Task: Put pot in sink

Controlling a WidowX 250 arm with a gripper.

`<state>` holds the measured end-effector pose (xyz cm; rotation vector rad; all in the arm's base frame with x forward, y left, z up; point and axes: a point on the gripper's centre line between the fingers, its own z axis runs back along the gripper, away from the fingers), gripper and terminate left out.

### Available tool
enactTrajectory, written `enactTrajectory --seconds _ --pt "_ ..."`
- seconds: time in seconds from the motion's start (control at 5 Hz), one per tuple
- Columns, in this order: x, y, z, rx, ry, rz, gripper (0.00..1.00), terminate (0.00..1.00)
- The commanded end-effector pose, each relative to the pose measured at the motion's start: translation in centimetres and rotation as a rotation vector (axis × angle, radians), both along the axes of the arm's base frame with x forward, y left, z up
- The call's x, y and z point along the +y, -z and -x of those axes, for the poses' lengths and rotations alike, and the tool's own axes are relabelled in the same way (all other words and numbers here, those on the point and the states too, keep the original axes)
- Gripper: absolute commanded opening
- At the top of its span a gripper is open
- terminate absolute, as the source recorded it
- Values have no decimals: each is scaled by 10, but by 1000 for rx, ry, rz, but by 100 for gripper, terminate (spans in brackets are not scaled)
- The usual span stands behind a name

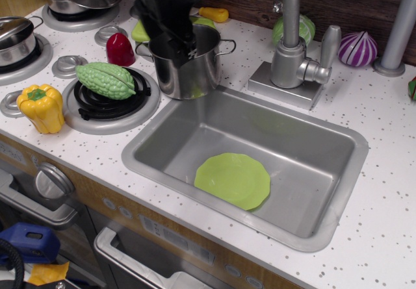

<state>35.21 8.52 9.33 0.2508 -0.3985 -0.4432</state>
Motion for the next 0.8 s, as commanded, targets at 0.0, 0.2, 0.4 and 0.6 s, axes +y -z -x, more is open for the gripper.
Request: enactTrajectory --seconds 0.0,0.2,0.4,0.6 --pt "7 4 -24 -104 51 3 100 0" --pt "4 14 -26 -104 55 60 100 0" --pt "3 28 -25 -103 53 118 100 0" --pt "2 36 -25 -87 38 158 0 0"
